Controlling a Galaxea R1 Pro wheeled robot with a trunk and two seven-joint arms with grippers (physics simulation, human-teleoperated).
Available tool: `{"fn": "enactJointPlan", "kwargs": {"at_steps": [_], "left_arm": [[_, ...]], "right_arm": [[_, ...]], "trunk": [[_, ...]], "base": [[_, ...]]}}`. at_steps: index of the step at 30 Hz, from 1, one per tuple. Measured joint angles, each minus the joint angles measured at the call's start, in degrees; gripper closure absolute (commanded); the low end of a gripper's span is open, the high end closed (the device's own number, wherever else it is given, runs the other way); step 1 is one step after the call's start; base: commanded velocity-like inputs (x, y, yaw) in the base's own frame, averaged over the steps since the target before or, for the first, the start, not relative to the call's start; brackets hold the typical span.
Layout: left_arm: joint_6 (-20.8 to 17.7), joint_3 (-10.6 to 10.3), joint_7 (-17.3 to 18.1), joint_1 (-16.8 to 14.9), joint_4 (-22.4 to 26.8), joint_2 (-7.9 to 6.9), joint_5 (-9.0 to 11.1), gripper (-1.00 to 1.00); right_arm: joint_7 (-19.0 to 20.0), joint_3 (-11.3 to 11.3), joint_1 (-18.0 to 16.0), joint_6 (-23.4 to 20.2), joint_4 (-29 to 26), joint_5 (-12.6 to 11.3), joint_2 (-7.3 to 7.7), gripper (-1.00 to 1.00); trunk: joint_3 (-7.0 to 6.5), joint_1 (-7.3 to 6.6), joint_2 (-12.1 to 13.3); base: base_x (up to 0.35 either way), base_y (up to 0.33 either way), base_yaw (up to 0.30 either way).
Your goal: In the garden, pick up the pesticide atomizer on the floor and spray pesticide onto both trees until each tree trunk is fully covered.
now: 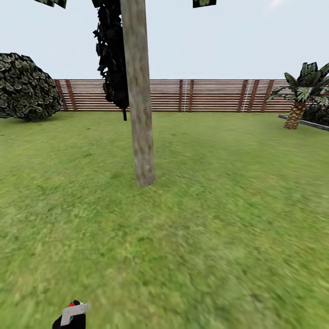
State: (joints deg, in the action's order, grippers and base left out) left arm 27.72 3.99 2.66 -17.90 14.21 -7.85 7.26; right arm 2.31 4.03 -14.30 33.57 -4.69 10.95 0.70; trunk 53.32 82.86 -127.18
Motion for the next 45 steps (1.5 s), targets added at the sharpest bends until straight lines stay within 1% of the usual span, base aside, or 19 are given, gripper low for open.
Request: {"fn": "enactJointPlan", "kwargs": {"at_steps": [6, 11, 14, 17, 18, 19, 22, 25, 28, 37, 45], "left_arm": [[0.1, 0.0, 0.1, 0.0, 0.2, -0.01, 0.2, 1.0], [0.1, 0.0, 0.2, 0.0, 0.2, 0.05, 0.2, 1.0], [0.0, -0.1, 0.3, 0.0, -0.1, 0.21, 0.2, 1.0], [0.0, -0.1, 0.3, 0.0, -0.1, 0.21, 0.2, 1.0], [0.0, 0.0, 0.4, 0.0, -0.1, 0.0, 0.3, 1.0], [-0.1, 0.0, 0.4, 0.0, 0.0, -0.17, 0.3, 1.0], [-0.1, 0.3, 0.4, 0.0, -0.1, -0.45, 0.4, 1.0], [-0.1, 0.9, 0.4, 0.0, -0.2, -0.44, 0.8, 1.0], [0.0, 1.1, 0.3, 0.0, -0.2, -0.38, 1.0, 1.0], [0.0, 1.1, 0.1, 0.0, -0.3, 0.17, 1.0, 1.0], [-0.1, 1.1, 0.4, 0.0, -0.3, 0.27, 1.1, 1.0]], "right_arm": [[-0.1, 0.0, 0.0, 0.1, -0.2, -0.1, -0.05, -1.0], [-0.1, 0.1, 0.0, 0.2, -1.5, -0.1, -0.05, -1.0], [0.0, 0.0, 0.0, 0.3, -4.8, -0.1, -0.02, -1.0], [0.0, 0.1, 0.0, 0.3, -9.5, -0.2, 0.14, -1.0], [0.1, 0.1, 0.0, 0.2, -12.5, -0.3, 0.18, -1.0], [0.2, 0.1, 0.0, 0.2, -14.2, -0.3, 0.19, -1.0], [0.3, 0.2, 0.0, 0.2, -16.2, -0.3, 0.3, -1.0], [0.4, 0.0, 0.0, 0.1, -16.5, 0.1, 0.61, -1.0], [0.4, -0.1, 0.0, 0.2, -15.5, 0.4, 0.78, -1.0], [0.3, -0.1, 0.0, 0.2, -15.2, 0.5, 1.14, -1.0], [0.0, 0.2, 0.1, 0.2, -15.4, 0.2, 1.52, -1.0]], "trunk": [[0.0, 0.0, 0.0], [0.0, 0.0, 0.0], [0.0, 0.0, 0.0], [0.0, 0.0, 0.0], [-0.01, 0.0, 0.0], [0.0, 0.0, 0.0], [0.0, 0.0, 0.0], [0.0, 0.0, 0.0], [0.0, 0.0, 0.0], [0.0, 0.0, 0.0], [0.0, 0.0, 0.0]], "base": [[0.34, 0.0, 0.0], [0.34, 0.0, 0.0], [0.34, 0.0, 0.0], [0.34, 0.0, 0.0], [0.34, 0.0, 0.0], [0.34, 0.0, 0.0], [0.339, 0.0, 0.0], [0.339, 0.0, 0.0], [0.34, 0.0, 0.0], [0.339, 0.0, 0.0], [0.34, 0.0, 0.021]]}}
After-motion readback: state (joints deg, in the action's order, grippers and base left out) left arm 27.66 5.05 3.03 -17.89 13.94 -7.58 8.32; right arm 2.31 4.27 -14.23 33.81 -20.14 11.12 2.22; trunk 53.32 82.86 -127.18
